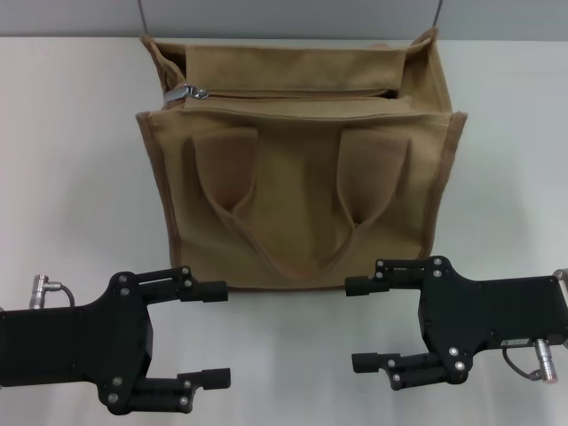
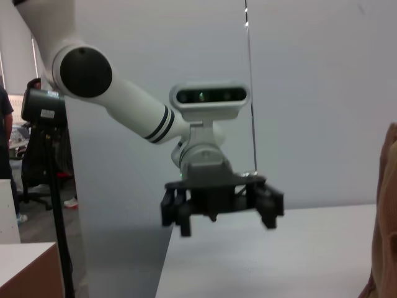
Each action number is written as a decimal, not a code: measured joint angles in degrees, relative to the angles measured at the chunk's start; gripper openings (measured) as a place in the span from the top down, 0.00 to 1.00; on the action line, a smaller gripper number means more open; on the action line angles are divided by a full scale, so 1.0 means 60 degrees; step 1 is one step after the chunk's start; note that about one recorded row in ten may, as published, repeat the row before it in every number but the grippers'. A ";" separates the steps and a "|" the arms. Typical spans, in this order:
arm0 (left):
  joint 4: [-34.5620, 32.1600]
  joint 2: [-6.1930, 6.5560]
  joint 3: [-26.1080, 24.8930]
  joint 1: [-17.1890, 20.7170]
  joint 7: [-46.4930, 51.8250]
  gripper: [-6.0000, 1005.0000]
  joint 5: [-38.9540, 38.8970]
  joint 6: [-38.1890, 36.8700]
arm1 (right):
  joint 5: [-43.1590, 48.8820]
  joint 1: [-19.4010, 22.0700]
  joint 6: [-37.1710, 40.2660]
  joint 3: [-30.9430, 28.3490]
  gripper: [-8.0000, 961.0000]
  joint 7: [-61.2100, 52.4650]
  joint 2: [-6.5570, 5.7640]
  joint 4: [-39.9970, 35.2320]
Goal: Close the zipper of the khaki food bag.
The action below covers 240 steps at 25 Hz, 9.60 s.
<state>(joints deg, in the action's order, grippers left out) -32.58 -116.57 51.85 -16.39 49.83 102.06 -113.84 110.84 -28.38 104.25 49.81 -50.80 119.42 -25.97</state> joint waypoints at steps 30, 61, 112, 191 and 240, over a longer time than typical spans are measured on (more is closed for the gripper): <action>0.1035 -0.0310 -0.5916 -0.0108 -0.0154 0.25 0.0002 0.2693 | -0.0222 -0.0433 -0.0621 -0.0077 0.23 0.0609 0.0048 0.1324; 0.1834 -0.0403 -0.4277 -0.1400 -0.0208 0.25 -0.1231 0.3730 | -0.0369 -0.0352 -0.0644 -0.0099 0.23 0.0982 0.0046 0.2081; 0.2631 -0.0415 -0.4239 -0.1471 -0.0411 0.95 -0.1897 0.3326 | -0.3821 -0.0805 0.0086 -0.0218 0.23 -0.0324 0.0056 0.3200; 0.2692 -0.0405 -0.4144 -0.2394 0.0222 0.95 -0.2184 0.1706 | -0.5185 -0.3505 -0.2674 -0.2337 0.23 1.0146 0.0076 0.5982; 0.2958 -0.0420 -0.3866 -0.3015 0.0220 0.92 -0.2232 0.2332 | -0.4782 -0.3705 -0.3321 -0.2512 0.89 1.1128 0.0076 0.6334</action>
<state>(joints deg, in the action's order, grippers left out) -14.83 -119.09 28.65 -34.48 51.16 88.67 -99.85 82.15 -50.61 84.33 34.74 15.96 119.88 12.04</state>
